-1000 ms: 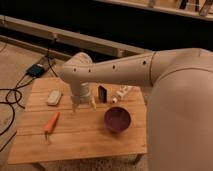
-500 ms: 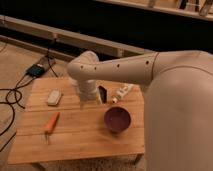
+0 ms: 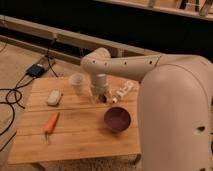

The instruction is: Knock the eraser over

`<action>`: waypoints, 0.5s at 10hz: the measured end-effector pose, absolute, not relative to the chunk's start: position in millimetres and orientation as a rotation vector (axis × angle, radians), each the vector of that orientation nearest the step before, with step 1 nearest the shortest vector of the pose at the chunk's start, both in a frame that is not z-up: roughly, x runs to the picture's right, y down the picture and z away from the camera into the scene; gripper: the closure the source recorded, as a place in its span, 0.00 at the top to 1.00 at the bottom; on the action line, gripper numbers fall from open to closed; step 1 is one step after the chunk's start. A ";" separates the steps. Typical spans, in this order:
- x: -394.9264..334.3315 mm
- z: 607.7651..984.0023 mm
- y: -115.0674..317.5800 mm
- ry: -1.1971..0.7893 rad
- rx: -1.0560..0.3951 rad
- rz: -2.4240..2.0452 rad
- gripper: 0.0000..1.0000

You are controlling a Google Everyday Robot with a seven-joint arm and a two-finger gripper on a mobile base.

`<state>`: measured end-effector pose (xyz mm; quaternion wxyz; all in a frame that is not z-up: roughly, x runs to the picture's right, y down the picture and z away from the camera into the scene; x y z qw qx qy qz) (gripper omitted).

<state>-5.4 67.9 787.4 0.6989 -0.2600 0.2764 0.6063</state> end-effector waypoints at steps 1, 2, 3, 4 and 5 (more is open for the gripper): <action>2.3 797.3 64.5 0.630 -0.574 1.341 0.65; 9.6 808.7 60.8 0.647 -0.568 1.332 0.65; 12.6 815.7 57.5 0.655 -0.563 1.329 0.65; 14.6 824.5 53.4 0.665 -0.557 1.324 0.65; 15.8 831.0 50.6 0.672 -0.553 1.321 0.65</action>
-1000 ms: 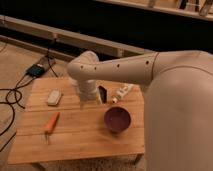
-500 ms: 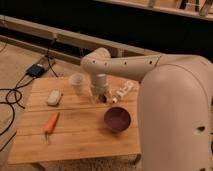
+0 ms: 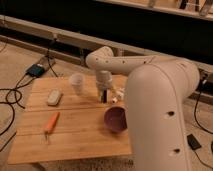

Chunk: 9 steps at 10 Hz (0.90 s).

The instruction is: Knock the eraser over

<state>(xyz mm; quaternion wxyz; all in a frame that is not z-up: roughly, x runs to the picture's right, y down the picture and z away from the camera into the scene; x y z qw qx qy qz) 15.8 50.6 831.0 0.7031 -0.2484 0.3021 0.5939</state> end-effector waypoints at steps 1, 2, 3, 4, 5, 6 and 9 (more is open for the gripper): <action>21.2 841.6 45.7 0.687 -0.542 1.325 0.65; 24.7 848.7 41.5 0.694 -0.536 1.333 0.65; 27.7 853.7 38.7 0.702 -0.531 1.341 0.65; 31.6 859.4 35.3 0.709 -0.525 1.352 0.65; 36.7 865.8 30.8 0.718 -0.517 1.366 0.65; 40.6 870.6 27.5 0.724 -0.511 1.378 0.65; 54.7 883.0 16.8 0.741 -0.487 1.408 0.65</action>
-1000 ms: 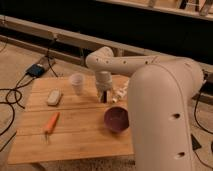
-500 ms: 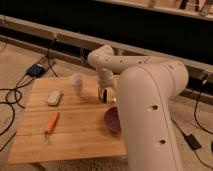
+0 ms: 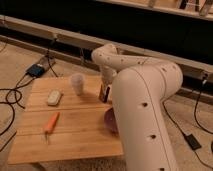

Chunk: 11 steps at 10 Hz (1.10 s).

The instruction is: Knock the eraser over

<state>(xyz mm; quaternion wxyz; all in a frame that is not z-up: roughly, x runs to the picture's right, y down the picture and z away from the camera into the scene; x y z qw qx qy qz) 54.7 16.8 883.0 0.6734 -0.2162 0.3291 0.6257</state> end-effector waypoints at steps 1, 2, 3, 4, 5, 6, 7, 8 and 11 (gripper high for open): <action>60.4 886.8 13.2 0.749 -0.474 1.411 0.65; 64.7 889.1 10.6 0.756 -0.463 1.410 0.65; 66.4 890.5 7.8 0.758 -0.454 1.409 0.65; 66.3 891.3 3.7 0.753 -0.447 1.408 0.65; 59.6 889.9 -0.6 0.731 -0.451 1.402 0.65; 50.5 887.0 -3.0 0.706 -0.466 1.398 0.65; 37.8 881.1 -7.5 0.661 -0.487 1.394 0.65; 27.2 873.5 -12.4 0.615 -0.503 1.394 0.65; 21.3 871.0 -14.9 0.590 -0.510 1.395 0.65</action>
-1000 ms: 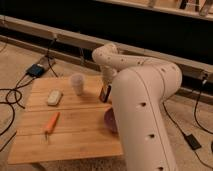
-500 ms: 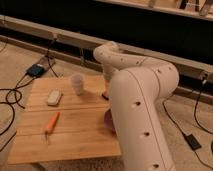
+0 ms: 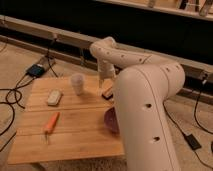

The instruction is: Knock the eraser over

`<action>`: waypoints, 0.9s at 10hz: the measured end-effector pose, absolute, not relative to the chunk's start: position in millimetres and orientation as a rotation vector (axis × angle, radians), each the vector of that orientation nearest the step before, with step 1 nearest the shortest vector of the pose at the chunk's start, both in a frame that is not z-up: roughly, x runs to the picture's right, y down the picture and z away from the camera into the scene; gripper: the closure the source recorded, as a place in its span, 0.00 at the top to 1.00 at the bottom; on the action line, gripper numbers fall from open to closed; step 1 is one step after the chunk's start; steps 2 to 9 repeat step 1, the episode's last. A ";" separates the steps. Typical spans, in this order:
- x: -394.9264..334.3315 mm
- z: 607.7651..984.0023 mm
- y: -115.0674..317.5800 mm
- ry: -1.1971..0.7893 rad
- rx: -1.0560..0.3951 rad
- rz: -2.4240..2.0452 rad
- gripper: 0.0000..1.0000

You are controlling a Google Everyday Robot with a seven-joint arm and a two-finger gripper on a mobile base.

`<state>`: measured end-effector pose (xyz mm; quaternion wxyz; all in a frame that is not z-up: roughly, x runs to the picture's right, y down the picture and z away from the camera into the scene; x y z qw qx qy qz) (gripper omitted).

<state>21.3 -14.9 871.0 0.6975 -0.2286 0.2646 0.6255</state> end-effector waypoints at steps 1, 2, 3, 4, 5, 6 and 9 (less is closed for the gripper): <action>22.2 870.7 -15.3 0.590 -0.509 1.396 0.65; 22.2 870.7 -15.3 0.590 -0.509 1.396 0.65; 22.2 870.7 -15.3 0.590 -0.509 1.396 0.65; 22.2 870.7 -15.3 0.590 -0.509 1.396 0.65; 22.2 870.7 -15.3 0.590 -0.509 1.396 0.65; 22.2 870.7 -15.3 0.590 -0.509 1.396 0.65; 22.2 870.7 -15.3 0.590 -0.509 1.396 0.65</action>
